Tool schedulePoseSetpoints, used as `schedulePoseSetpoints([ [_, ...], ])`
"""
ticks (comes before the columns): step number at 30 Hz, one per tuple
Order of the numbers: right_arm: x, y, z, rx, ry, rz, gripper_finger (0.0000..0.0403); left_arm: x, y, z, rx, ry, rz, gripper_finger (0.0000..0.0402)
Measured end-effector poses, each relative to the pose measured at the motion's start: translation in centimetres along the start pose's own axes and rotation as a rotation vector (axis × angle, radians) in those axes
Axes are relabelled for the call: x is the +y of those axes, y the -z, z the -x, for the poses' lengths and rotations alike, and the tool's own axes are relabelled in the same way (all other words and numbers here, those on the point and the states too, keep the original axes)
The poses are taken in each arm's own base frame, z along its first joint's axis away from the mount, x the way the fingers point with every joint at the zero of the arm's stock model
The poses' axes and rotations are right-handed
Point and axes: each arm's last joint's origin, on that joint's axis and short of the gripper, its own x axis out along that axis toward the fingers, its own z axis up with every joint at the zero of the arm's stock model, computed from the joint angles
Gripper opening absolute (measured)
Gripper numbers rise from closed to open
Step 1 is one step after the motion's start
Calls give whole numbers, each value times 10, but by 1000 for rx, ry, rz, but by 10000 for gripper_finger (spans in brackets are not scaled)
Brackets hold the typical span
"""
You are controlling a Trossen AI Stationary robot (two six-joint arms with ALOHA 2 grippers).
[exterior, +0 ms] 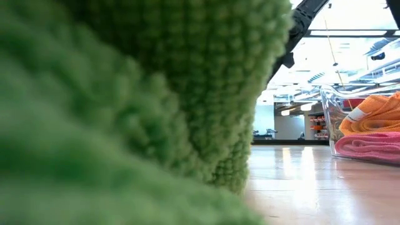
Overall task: Fold microfiber towels
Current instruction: Fold the yellow towel
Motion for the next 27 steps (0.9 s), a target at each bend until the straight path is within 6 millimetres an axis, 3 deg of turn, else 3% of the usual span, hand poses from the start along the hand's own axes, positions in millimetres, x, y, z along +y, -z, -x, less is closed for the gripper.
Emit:
schedulePoseSetpoints([
  [6,0,10,-12,103,13,10,211,8,3,0,24,-37,5,125],
  [12,-19,14,-12,184,19,12,211,7,3,0,26,-34,5,120],
  [17,-54,11,-13,191,-56,203,211,8,2,0,23,-36,7,115],
  [23,-86,10,-13,158,-113,614,211,8,3,0,24,-35,13,120],
  [27,-92,4,-6,161,-60,596,211,7,4,0,37,-32,13,120],
])
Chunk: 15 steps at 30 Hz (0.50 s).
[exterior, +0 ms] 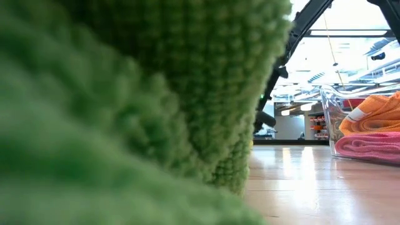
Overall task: Fold microfiber towels
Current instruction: Fold the yellow towel
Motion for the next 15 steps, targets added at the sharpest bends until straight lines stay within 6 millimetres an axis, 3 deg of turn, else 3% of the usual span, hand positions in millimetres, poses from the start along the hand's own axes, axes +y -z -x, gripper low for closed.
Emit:
schedulePoseSetpoints([
  [5,-3,-27,27,-106,38,-138,211,0,1,0,15,3,5,114],
  [9,2,-49,31,-244,58,-309,211,0,1,0,14,2,6,113],
  [15,15,-68,11,-369,56,-581,211,-1,1,0,16,5,25,116],
])
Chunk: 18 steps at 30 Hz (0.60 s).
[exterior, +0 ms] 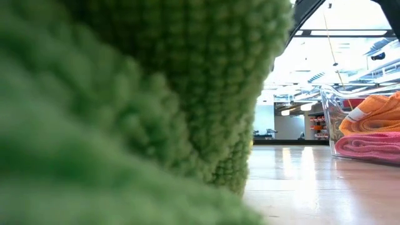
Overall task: Fold microfiber towels
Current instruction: Fold the yellow towel
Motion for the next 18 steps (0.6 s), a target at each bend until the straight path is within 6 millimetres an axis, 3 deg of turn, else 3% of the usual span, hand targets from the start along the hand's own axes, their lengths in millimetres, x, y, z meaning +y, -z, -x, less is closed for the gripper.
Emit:
schedulePoseSetpoints([
  [6,18,28,-32,67,54,-106,211,1,4,0,45,-1,3,106],
  [11,28,44,-44,122,54,-114,211,3,6,0,60,-8,6,99],
  [14,30,46,-45,144,24,-58,211,3,6,0,64,-8,5,96],
  [18,24,48,-43,192,-97,140,211,3,7,0,65,-7,5,97],
])
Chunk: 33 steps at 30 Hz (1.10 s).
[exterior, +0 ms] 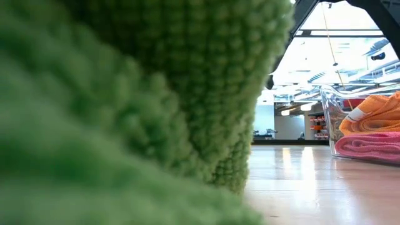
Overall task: Fold microfiber towels
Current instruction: Fold the yellow towel
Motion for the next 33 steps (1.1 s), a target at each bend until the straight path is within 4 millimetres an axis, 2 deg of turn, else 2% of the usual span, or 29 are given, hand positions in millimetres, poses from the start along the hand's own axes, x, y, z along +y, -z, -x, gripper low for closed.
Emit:
schedulePoseSetpoints([
  [7,-29,11,11,34,-246,347,211,0,0,0,0,0,0,95],
  [10,-39,14,12,42,-248,341,211,0,0,0,0,0,-1,94],
  [14,-42,8,26,51,-194,249,211,-3,0,0,-1,10,-8,98],
  [18,-23,-17,53,-30,-92,286,211,-11,-2,0,-18,33,-60,96],
  [20,-9,-23,58,-51,-68,305,211,-15,-5,1,-41,42,-84,94],
  [24,21,-24,50,-51,-8,324,211,-17,-7,1,-65,46,-90,90],
  [27,39,-18,39,-7,109,348,211,-17,-7,1,-62,46,-89,91],
  [29,47,-11,32,33,170,367,211,-17,-6,1,-51,47,-90,93],
  [33,49,-9,24,34,198,362,211,-18,-4,1,-33,50,-90,91],
])
